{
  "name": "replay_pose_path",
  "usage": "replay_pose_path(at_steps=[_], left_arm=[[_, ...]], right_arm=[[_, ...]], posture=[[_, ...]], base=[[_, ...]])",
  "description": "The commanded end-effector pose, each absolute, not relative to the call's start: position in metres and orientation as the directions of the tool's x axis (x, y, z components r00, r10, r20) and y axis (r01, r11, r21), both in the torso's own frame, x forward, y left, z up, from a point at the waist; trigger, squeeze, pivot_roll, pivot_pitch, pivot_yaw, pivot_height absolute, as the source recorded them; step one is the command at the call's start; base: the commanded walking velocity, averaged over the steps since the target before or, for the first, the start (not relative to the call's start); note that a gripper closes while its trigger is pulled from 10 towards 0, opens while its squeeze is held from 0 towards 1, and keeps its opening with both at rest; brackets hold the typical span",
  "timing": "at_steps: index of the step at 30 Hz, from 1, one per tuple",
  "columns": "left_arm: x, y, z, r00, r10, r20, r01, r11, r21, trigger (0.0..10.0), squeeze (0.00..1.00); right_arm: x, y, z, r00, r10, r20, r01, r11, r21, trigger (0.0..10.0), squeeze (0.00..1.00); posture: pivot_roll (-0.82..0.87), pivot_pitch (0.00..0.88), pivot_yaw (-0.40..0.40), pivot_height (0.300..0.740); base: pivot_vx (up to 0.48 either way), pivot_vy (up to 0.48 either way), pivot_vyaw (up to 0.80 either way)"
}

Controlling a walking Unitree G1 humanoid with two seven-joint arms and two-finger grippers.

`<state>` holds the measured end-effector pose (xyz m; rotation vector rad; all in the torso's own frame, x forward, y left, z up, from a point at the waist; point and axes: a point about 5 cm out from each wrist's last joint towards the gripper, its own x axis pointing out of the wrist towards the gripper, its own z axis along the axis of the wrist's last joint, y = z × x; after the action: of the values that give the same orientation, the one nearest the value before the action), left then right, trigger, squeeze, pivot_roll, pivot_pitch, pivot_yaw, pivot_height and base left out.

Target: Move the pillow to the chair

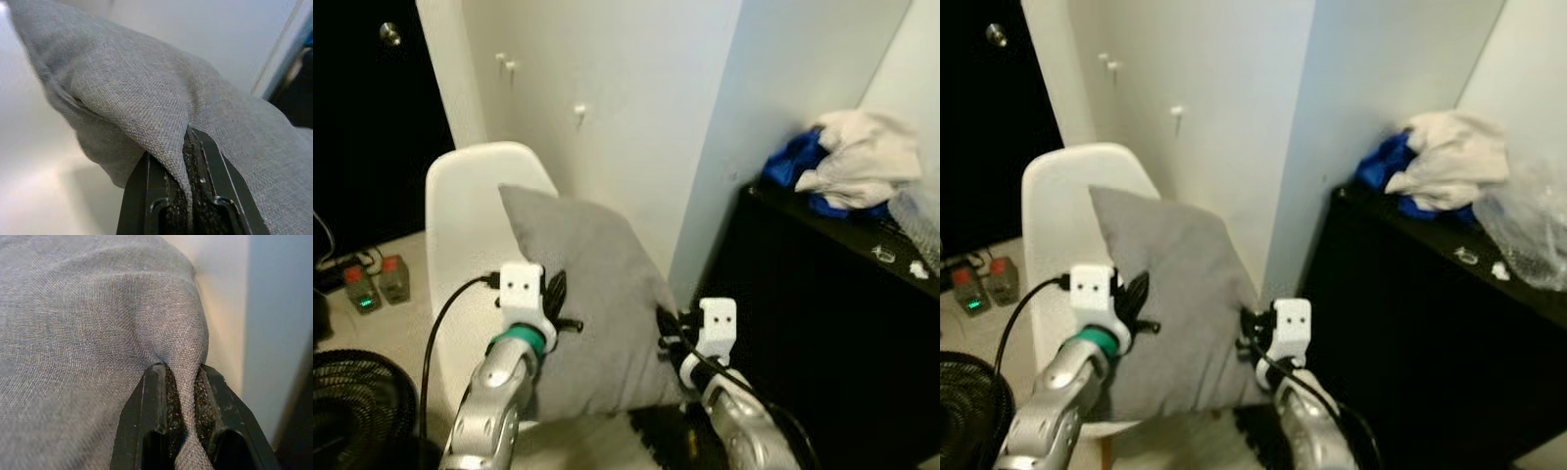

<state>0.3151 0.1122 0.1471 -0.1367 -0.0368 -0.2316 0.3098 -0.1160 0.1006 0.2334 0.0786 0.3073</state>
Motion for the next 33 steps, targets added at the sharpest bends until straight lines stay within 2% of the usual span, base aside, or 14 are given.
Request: replay_pose_path(at_steps=[1,10,16,33], left_arm=[[0.3148,0.1132,0.1532,0.968,-0.234,0.090,0.244,0.961,-0.127,10.0,0.00],[0.3142,0.1142,0.1527,0.969,-0.228,0.091,0.239,0.962,-0.130,10.0,0.00],[0.3138,0.1144,0.1521,0.970,-0.227,0.089,0.238,0.962,-0.133,10.0,0.00],[0.3144,0.1153,0.1512,0.971,-0.226,0.083,0.235,0.963,-0.131,10.0,0.00]], right_arm=[[0.3100,-0.1075,0.1039,0.943,0.332,-0.023,-0.317,0.919,0.235,10.0,0.00],[0.3104,-0.1037,0.1062,0.932,0.361,-0.018,-0.352,0.917,0.186,10.0,0.00],[0.3103,-0.1021,0.1055,0.930,0.366,-0.024,-0.355,0.915,0.193,10.0,0.00],[0.3096,-0.1020,0.1014,0.932,0.361,-0.032,-0.346,0.912,0.219,10.0,0.00]], posture=[[-0.07,0.000,0.013,0.740],[-0.07,0.000,0.006,0.740],[-0.07,0.000,0.009,0.740],[-0.06,0.000,0.019,0.740]], base=[[0.368,0.000,0.00],[0.371,0.000,0.00],[0.369,0.000,0.80],[0.359,0.000,0.00]])
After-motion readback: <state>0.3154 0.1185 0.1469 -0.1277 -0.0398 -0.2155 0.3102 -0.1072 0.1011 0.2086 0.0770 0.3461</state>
